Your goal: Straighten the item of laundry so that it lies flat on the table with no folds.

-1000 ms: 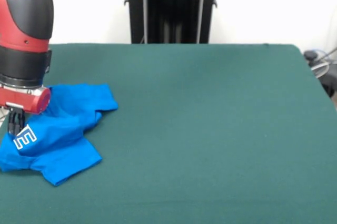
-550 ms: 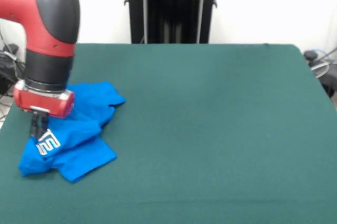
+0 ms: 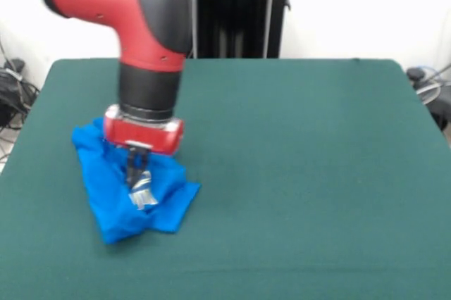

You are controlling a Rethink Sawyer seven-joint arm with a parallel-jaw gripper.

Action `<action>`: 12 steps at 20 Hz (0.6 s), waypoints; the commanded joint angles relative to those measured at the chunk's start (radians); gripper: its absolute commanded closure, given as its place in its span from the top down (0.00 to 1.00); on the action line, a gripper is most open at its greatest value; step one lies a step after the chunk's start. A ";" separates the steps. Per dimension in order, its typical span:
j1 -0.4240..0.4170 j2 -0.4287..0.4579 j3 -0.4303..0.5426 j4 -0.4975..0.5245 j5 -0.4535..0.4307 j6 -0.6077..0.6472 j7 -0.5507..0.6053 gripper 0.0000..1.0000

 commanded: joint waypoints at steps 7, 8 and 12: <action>-0.113 0.061 0.016 0.017 -0.162 0.076 0.002 0.00; -0.093 0.073 0.011 0.014 -0.156 0.061 0.028 0.00; 0.019 0.120 -0.019 -0.015 -0.090 0.038 0.131 0.00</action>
